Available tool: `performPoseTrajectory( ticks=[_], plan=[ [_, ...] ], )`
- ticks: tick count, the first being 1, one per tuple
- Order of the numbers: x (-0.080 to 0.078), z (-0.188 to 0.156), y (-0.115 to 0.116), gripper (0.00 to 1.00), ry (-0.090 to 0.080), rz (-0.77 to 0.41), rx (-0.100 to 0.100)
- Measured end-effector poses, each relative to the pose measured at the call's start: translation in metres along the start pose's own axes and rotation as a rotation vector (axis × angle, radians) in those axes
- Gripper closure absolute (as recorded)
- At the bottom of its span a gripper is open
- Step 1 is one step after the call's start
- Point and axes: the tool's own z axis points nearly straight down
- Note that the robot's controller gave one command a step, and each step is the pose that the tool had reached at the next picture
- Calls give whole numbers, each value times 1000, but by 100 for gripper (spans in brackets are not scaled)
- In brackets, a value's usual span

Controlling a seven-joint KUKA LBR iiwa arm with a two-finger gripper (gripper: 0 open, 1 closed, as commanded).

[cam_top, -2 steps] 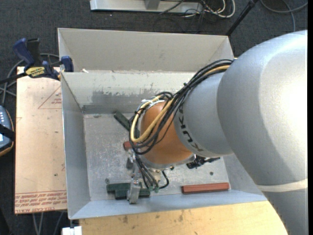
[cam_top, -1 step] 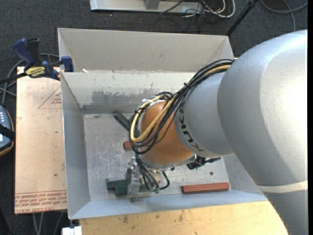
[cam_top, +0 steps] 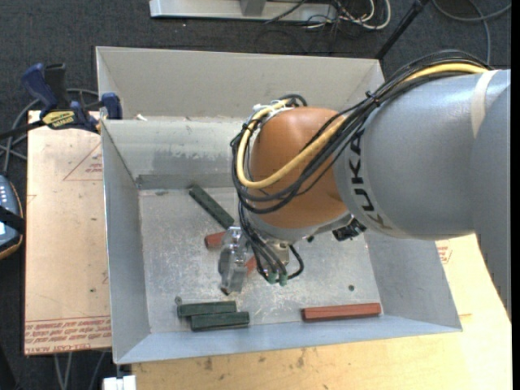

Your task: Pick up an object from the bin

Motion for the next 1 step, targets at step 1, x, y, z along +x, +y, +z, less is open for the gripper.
performPoseTrajectory(
  ticks=[1],
  plan=[
    [1,5,-1,0,7,0,3]
  ],
)
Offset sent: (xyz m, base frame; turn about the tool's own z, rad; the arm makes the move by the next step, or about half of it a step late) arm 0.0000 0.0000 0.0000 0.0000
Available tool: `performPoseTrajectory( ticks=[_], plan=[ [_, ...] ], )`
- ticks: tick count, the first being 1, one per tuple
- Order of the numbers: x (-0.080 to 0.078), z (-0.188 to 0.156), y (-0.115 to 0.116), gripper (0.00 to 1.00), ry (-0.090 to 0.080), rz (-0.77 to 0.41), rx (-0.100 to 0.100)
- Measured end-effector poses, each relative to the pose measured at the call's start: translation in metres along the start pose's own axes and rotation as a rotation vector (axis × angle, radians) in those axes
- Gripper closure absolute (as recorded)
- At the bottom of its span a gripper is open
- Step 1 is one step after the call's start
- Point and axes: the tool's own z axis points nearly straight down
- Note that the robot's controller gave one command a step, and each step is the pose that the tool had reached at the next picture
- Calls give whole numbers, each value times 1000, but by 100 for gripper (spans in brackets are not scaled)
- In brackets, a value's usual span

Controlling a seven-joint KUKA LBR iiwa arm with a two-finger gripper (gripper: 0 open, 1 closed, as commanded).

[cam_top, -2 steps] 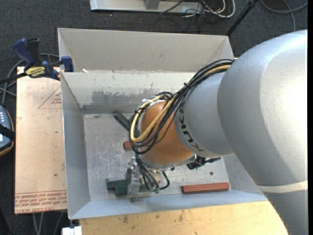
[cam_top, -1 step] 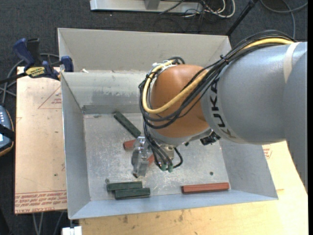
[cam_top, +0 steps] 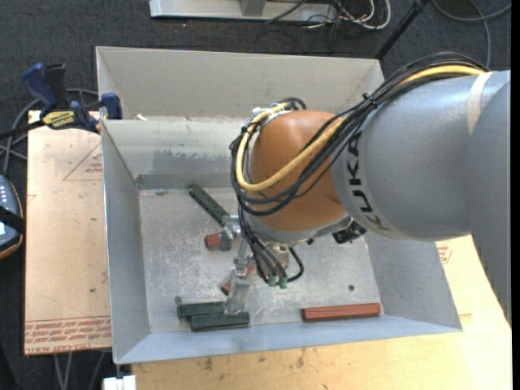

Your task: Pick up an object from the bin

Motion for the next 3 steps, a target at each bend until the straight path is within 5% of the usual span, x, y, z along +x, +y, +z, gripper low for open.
performPoseTrajectory(
  ticks=[1,2,3],
  plan=[
    [-10,124,3,0,-2,-438,0],
    [-11,120,3,100,-3,-436,-2],
    [-53,-42,-24,100,-11,-430,0]
  ],
)
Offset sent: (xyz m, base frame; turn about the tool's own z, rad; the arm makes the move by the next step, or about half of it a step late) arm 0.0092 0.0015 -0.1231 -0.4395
